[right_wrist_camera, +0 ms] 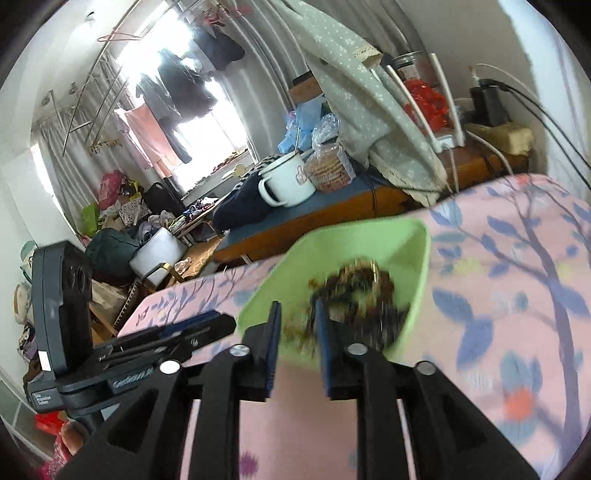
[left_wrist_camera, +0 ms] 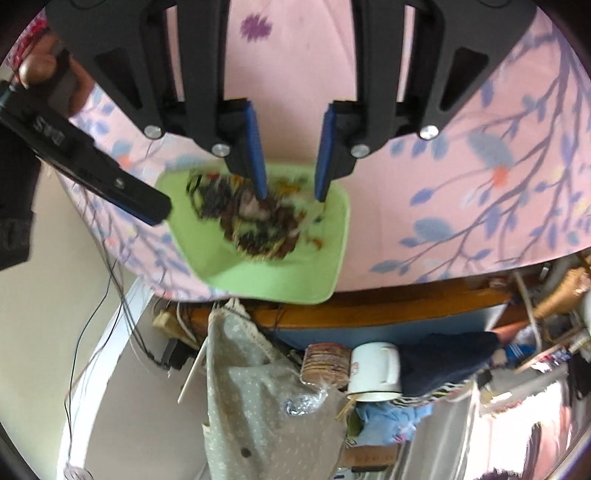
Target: Organize jewelry
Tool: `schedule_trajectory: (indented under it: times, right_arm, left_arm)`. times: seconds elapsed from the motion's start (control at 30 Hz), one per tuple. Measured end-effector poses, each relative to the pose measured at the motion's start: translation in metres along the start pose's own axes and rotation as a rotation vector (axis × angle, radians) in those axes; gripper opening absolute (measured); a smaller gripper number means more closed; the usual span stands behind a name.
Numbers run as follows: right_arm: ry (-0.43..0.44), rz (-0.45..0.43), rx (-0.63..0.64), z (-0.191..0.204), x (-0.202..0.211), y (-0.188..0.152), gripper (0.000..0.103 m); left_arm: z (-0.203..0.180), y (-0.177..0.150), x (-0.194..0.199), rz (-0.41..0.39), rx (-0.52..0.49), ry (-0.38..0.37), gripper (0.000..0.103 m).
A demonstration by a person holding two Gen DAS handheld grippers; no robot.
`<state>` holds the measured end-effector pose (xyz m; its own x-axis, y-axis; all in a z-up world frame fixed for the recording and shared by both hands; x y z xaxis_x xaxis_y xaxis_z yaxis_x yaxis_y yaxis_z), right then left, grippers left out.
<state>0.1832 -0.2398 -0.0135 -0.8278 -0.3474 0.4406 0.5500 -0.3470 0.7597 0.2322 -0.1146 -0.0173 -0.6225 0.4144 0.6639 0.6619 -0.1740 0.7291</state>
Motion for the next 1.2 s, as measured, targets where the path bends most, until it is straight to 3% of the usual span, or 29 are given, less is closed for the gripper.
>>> schedule_trajectory:
  times: [0.13,0.4,0.53,1.03,1.2]
  right_arm:
    - [-0.023,-0.031,-0.045,0.005,0.026,-0.038,0.010]
    - [-0.091,-0.048,-0.030,0.016,0.052,-0.080,0.013]
    - [-0.108,-0.046,-0.024,0.022,0.056,-0.094,0.014]
    - [-0.167,-0.128,-0.024,0.030,0.071,-0.101,0.014]
    - [-0.186,-0.143,-0.020,0.030,0.072,-0.099,0.014]
  left_arm:
    - [-0.005,-0.030,0.014,0.010,-0.023,0.071,0.026]
    - [-0.011,-0.073,0.038,0.000,-0.075,0.155,0.026]
    - [-0.014,-0.082,0.047,-0.023,-0.087,0.169,0.041]
    - [-0.001,-0.096,0.055,-0.053,-0.066,0.188,0.044]
    - [0.003,-0.094,0.058,-0.077,-0.081,0.223,0.059]
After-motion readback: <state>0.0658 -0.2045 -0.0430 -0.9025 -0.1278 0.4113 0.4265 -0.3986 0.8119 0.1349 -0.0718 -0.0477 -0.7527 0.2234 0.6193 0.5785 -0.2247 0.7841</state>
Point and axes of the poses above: each gripper's, at about its wrist camera, not at the fingertips, and x roughly against the way its jaws point, z to its left, y to its top, the point moved 7 cm from there along -x, roughly the way its jaws point, and after that the axes turned 5 degrees about -z, right-handed, at the moved point
